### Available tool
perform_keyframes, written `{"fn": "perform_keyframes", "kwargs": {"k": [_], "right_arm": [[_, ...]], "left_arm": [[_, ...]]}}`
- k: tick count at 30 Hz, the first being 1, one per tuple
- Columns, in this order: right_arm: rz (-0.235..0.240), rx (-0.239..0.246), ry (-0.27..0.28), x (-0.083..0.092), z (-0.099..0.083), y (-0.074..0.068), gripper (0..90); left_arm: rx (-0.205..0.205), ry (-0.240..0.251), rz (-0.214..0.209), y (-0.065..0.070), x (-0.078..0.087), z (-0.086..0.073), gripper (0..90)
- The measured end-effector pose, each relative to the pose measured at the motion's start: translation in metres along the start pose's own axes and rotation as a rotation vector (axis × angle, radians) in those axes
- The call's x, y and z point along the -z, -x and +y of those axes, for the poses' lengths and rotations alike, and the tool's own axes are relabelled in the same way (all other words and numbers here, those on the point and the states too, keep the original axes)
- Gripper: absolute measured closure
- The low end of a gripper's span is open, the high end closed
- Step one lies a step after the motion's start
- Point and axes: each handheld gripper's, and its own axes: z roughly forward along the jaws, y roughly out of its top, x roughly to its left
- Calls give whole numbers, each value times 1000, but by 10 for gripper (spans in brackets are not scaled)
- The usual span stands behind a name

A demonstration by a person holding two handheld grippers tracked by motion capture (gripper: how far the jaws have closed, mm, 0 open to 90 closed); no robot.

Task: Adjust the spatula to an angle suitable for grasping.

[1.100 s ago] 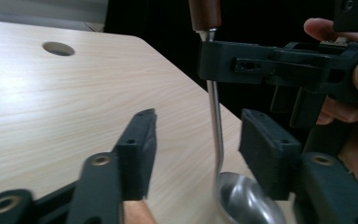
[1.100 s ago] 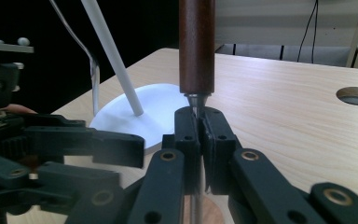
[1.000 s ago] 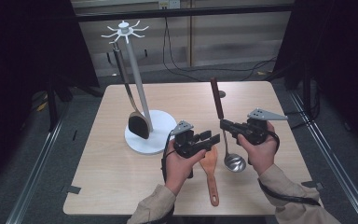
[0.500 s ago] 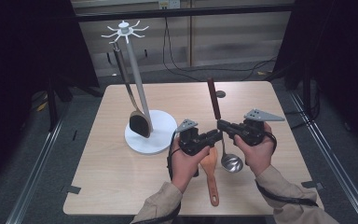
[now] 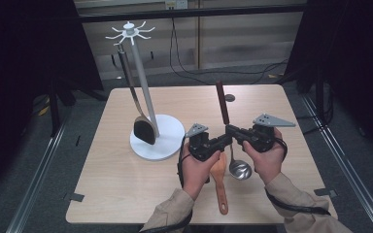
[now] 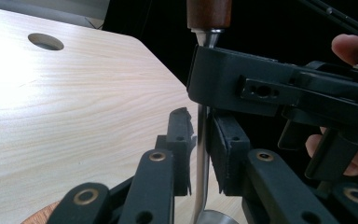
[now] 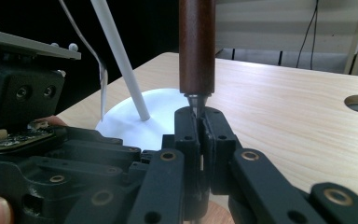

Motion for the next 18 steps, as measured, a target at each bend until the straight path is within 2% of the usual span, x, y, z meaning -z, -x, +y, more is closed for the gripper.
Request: {"fn": "perform_keyframes", "kwargs": {"k": [10,18], "right_arm": [[-33,3,-2,-1,0,-1,861],[-41,10,-2,-1,0,-3,861]], "left_arm": [[2,9,17,1,0,2,790],[8,4,23,3,-1,3,827]]}}
